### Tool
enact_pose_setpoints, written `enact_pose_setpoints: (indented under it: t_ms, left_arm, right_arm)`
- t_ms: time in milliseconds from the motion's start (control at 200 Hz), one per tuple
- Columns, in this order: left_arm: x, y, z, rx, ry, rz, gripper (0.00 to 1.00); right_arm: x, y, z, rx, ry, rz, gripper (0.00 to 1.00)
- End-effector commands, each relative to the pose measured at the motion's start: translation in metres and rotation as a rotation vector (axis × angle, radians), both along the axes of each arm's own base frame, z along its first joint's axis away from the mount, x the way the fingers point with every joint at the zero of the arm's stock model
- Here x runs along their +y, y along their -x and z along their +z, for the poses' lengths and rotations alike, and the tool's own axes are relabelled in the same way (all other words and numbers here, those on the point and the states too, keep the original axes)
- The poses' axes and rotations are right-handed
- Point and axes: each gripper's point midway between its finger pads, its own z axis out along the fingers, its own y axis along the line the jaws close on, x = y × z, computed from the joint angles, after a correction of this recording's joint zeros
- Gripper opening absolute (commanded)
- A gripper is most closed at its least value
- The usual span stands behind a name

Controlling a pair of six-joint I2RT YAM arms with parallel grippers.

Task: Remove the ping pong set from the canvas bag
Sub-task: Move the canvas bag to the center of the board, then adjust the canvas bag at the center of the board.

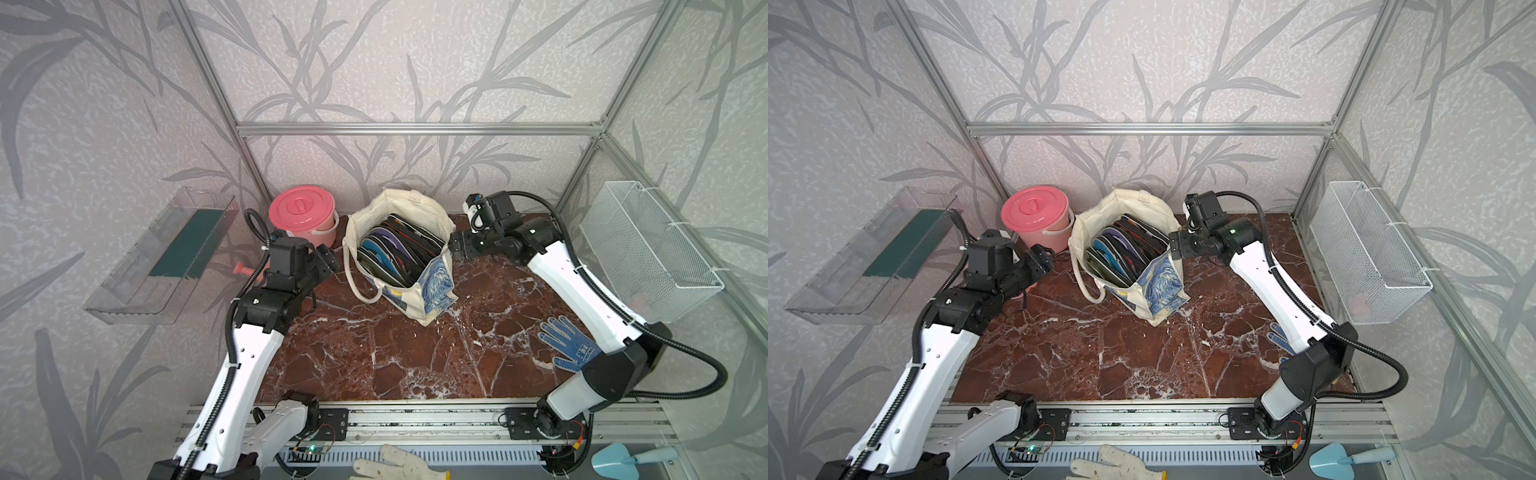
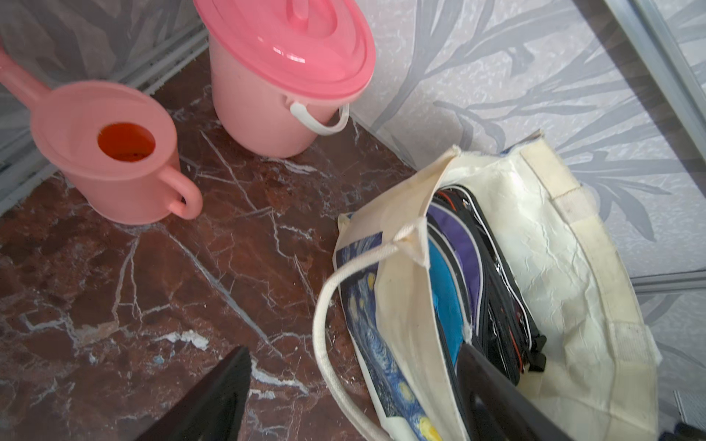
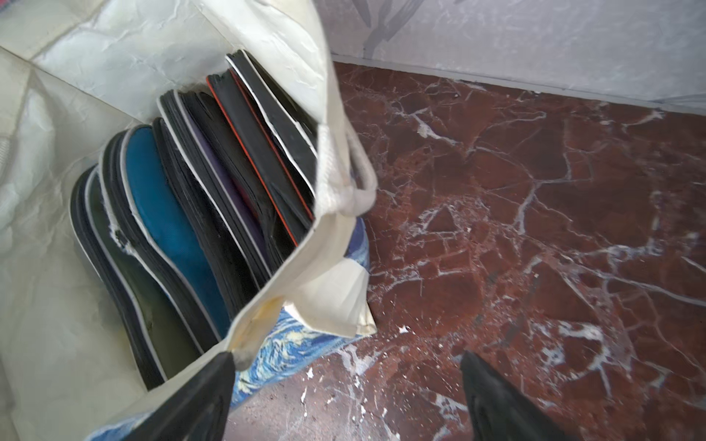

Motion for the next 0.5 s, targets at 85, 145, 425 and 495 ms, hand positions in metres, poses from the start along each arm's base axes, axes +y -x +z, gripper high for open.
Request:
enact_pose_setpoints:
  t_ms: [85, 145, 425, 495]
  left_arm:
    - [-0.025, -0.004, 0.002, -0.042, 0.091, -0.004, 0.85]
    - [-0.031, -0.008, 0.000, -0.035, 0.102, -0.013, 0.85]
    - [-0.046, -0.036, -0.019, -0.001, 0.119, -0.023, 0.74]
    - [-0.052, -0.042, -0.025, 0.009, 0.123, -0.035, 0.69]
  right_arm:
    - [0.027, -0.026, 0.013, -0.025, -0.084, 0.051, 0.90]
    - [0.030, -0.027, 0.017, -0.022, -0.089, 0.059, 0.90]
    - [0.026, -0.039, 0.021, -0.025, -0.059, 0.042, 0.87]
    - [0.025, -0.046, 0.014, -0.014, -0.054, 0.035, 0.83]
